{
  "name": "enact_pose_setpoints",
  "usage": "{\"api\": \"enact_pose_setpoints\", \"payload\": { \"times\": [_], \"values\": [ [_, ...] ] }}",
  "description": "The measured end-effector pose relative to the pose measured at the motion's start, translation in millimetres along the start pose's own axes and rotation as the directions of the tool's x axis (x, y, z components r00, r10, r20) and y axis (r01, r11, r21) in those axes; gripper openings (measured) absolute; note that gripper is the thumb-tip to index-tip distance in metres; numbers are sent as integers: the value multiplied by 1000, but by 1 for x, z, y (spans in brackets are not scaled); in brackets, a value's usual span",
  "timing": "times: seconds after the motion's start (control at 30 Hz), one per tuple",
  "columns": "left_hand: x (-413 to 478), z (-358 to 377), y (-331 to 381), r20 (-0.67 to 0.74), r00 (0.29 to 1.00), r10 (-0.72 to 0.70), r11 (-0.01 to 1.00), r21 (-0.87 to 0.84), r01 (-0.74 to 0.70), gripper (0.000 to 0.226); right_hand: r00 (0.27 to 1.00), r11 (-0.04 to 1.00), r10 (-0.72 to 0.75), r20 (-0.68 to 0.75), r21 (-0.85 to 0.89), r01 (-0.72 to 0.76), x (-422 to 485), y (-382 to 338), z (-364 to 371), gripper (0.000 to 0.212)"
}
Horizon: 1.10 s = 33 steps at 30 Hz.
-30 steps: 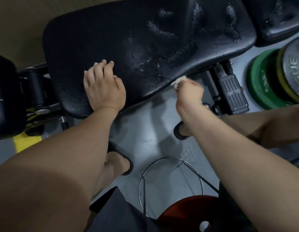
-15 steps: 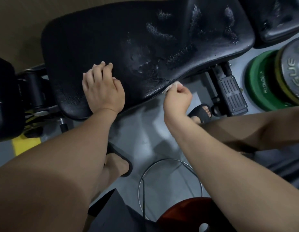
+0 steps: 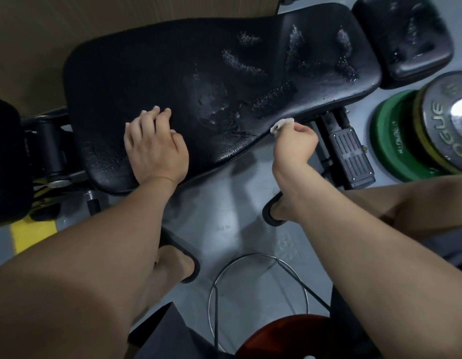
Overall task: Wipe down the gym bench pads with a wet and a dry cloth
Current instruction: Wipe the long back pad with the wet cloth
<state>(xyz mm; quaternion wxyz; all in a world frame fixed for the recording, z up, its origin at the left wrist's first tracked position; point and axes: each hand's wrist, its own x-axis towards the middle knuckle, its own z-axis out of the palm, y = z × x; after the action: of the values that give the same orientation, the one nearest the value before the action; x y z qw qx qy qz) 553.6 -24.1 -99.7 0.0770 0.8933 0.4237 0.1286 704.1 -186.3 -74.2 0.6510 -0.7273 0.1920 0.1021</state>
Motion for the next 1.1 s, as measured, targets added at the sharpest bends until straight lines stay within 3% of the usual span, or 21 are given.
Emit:
{"api": "enact_pose_setpoints", "payload": {
  "times": [0.07,0.17,0.37,0.5,0.57,0.73,0.87,1.1],
  "values": [
    [0,-1,0,0,1000,-3,1000,-8,3,48,999,1000,-13,-38,-16,12,-5,9,6,29],
    [0,-2,0,-6,1000,0,1000,-10,0,47,996,987,-25,88,-155,39,-19,32,4,24],
    [-1,0,-1,-3,1000,6,1000,-20,-6,47,998,998,38,-44,54,-35,27,9,7,28],
    [1,-1,0,-2,1000,0,1000,-4,0,48,998,989,8,68,-147,2,-10,22,2,22],
    [0,-2,-1,-5,1000,0,1000,-10,0,48,994,992,26,103,-127,-13,0,15,-3,18],
    [0,0,-1,-13,1000,4,1000,-6,-5,48,996,973,-30,-81,-232,11,8,5,3,20],
    [1,-3,0,-9,1000,-1,1000,-6,1,49,961,844,-227,161,-460,276,-24,25,-5,24],
    [-1,0,-2,-30,1000,8,1000,-10,-8,48,729,528,-509,457,-503,684,-15,18,-8,21]
  ]
}}
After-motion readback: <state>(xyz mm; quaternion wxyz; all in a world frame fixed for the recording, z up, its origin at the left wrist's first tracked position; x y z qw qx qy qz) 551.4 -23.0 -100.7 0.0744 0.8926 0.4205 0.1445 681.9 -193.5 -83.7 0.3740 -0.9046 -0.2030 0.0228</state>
